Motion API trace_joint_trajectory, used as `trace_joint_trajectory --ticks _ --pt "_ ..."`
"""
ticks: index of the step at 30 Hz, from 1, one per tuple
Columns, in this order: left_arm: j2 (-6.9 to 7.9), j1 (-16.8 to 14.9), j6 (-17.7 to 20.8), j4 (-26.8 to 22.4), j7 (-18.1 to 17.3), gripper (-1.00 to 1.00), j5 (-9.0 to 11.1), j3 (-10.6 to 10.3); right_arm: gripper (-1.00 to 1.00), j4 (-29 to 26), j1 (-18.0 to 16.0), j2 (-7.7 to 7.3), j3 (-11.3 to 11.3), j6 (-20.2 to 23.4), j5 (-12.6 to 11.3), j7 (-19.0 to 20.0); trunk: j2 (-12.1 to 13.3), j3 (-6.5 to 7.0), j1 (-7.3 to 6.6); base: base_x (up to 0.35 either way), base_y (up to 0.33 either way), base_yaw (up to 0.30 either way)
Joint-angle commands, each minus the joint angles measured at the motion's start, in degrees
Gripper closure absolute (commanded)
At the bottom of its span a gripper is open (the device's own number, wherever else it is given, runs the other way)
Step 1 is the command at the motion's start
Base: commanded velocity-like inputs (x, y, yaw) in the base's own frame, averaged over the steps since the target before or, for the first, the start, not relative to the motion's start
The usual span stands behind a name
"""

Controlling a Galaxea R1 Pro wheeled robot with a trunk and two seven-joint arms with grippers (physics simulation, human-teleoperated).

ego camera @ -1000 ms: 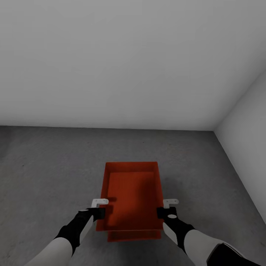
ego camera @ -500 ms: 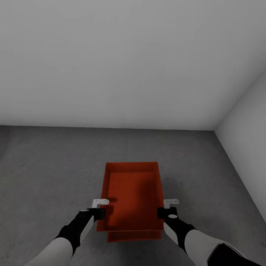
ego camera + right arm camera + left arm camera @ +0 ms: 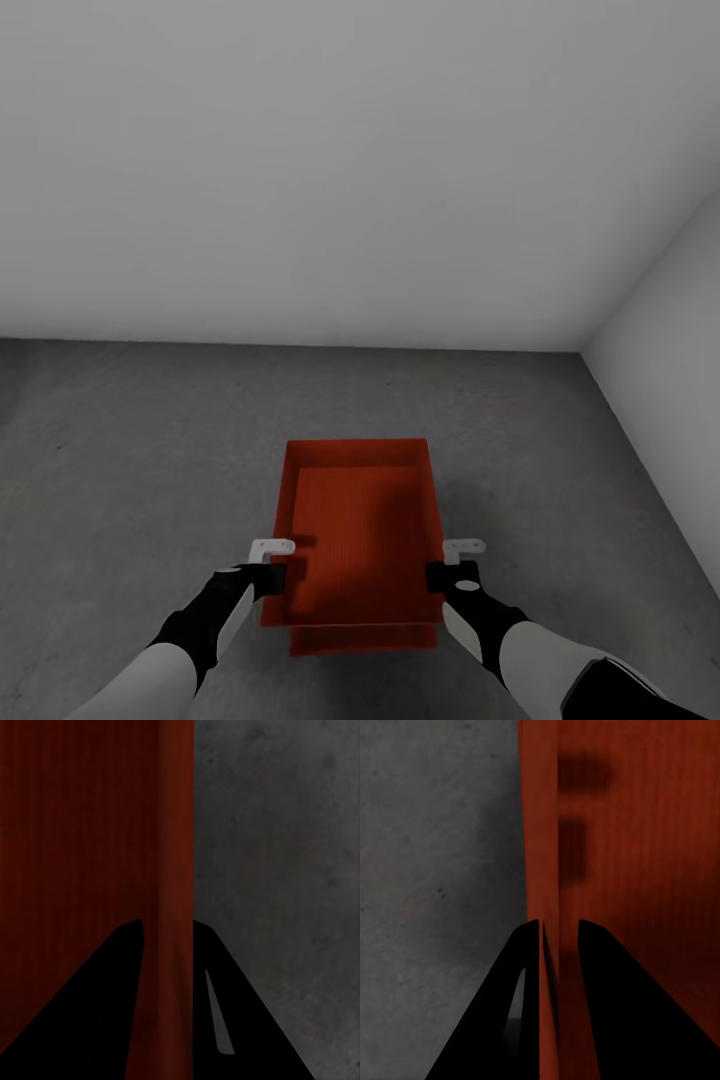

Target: Move the two storage containers from the living room to the garage. In the garage, place one container on the floor and stack the other container on top of it (either order is fine).

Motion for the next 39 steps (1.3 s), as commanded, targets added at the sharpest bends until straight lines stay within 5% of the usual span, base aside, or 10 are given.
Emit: trace_joint_trajectory --ticks 1,6,39 --pt "0.10 0.01 0.36 0.02 1.56 1.00 -1.13 1.63 1.00 -0.06 -0.06 -0.27 -1.92 -1.72 0.42 -4.30 -0.04 -0.04 0.01 0.000 0.000 0.000" --pt "0.10 0.01 0.36 0.02 1.56 1.00 -1.06 1.58 1.00 -0.06 -0.06 -0.27 -1.92 -1.72 0.43 -4.30 -0.04 -0.04 0.01 0.000 0.000 0.000" --pt "0.10 0.01 0.36 0.02 1.56 1.00 -0.95 1.55 1.00 -0.06 -0.06 -0.27 -1.92 -1.72 0.44 -4.30 -13.27 -5.96 7.25 0.000 0.000 0.000"
